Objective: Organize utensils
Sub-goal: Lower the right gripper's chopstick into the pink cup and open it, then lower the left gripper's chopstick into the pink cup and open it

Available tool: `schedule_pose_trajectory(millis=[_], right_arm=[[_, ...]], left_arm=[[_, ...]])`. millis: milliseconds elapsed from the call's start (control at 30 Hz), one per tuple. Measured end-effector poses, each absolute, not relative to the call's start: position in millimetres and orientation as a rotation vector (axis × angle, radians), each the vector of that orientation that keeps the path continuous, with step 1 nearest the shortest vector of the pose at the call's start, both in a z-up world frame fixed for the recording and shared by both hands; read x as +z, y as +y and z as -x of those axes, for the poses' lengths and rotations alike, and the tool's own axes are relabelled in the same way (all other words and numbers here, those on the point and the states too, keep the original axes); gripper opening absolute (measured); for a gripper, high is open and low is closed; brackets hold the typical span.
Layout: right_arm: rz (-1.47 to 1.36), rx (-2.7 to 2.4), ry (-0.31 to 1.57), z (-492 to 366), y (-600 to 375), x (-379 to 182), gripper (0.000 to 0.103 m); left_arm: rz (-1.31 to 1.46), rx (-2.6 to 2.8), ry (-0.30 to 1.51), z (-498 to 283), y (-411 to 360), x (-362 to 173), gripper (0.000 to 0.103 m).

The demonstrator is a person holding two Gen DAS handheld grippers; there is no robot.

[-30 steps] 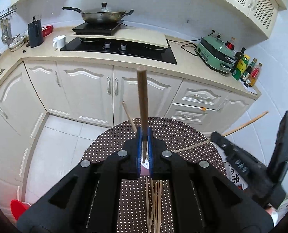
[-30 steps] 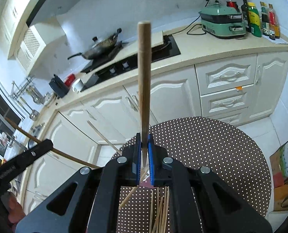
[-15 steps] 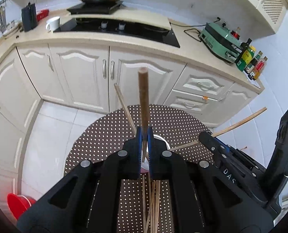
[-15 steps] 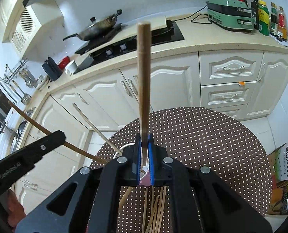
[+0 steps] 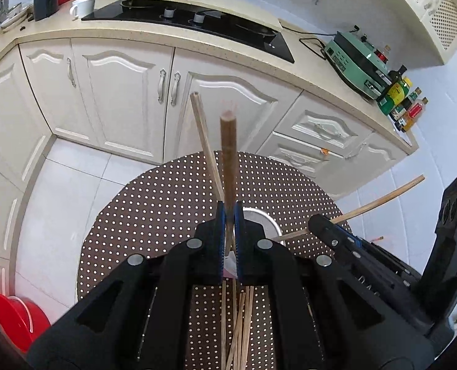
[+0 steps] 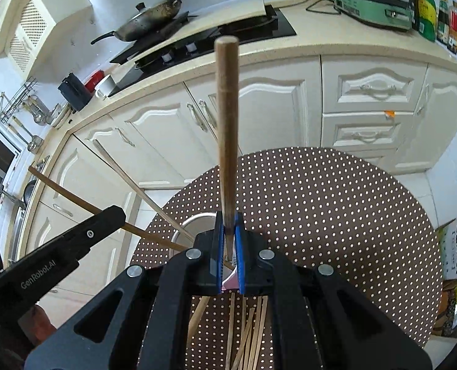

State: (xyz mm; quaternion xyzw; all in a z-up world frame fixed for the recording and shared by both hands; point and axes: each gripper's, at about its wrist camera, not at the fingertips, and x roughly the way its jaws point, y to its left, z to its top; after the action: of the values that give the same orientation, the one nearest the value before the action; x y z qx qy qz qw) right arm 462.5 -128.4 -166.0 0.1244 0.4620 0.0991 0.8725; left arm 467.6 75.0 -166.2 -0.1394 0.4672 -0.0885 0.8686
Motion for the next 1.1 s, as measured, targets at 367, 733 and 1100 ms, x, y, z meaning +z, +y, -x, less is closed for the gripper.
schedule_pose_trajectory(millis=[367,733,1100], right_arm=[[-0.26,0.194,0.975,-459,-131,-160,0.04],[-0.276,0.184,0.982,-445,-139,-157,0.052],[-0.311,0.157,0.982,-428,-150,-154,0.057]], left_arm=[[0.225,-0.207,1.057,-463,66,-174,0.007],[0.194,-0.208,1.064,-447,65,-170,0.031],[0.18,-0.181,1.008,-432,66,-157,0.058]])
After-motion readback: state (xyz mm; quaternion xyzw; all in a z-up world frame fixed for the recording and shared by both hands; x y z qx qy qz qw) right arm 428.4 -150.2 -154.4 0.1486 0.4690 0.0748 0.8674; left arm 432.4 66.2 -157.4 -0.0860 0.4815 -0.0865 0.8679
